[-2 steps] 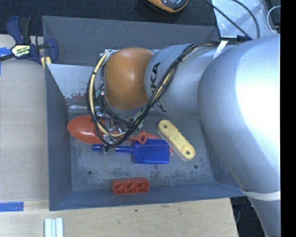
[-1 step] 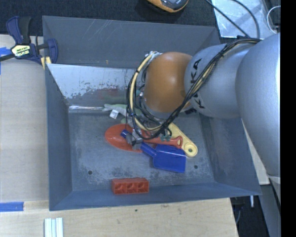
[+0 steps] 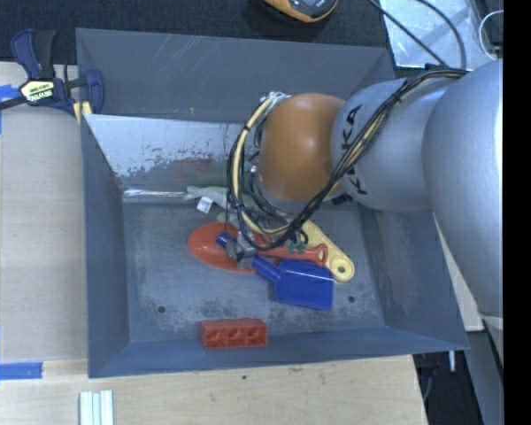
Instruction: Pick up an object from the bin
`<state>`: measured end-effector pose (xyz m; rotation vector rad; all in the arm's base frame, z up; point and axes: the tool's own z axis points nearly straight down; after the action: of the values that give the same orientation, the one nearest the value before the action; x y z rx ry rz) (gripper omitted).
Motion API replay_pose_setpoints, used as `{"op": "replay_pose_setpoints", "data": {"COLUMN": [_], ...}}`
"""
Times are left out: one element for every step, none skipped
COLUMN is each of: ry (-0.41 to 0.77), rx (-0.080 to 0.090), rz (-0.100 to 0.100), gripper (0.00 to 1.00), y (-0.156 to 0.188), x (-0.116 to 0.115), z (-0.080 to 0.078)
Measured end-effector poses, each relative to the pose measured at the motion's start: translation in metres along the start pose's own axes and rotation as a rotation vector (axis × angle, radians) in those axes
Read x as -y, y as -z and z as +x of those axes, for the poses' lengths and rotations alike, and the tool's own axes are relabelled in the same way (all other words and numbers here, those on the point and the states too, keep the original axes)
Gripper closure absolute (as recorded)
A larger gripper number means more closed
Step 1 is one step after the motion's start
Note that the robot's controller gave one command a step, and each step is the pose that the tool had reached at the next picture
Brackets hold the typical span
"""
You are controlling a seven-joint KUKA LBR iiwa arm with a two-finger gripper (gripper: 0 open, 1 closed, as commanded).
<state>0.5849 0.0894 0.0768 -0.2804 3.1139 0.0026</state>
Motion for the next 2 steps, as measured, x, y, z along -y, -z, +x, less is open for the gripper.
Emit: {"op": "replay_pose_setpoints", "data": {"ry": [-0.001, 0.000], "rx": [0.000, 0.000], "rz": [0.000, 0.000], "gripper": [1.00, 1.00], "y": [0.0018, 0.0077], "x": [-0.0001, -0.0001], "z": [0.0002, 0.0002]}}
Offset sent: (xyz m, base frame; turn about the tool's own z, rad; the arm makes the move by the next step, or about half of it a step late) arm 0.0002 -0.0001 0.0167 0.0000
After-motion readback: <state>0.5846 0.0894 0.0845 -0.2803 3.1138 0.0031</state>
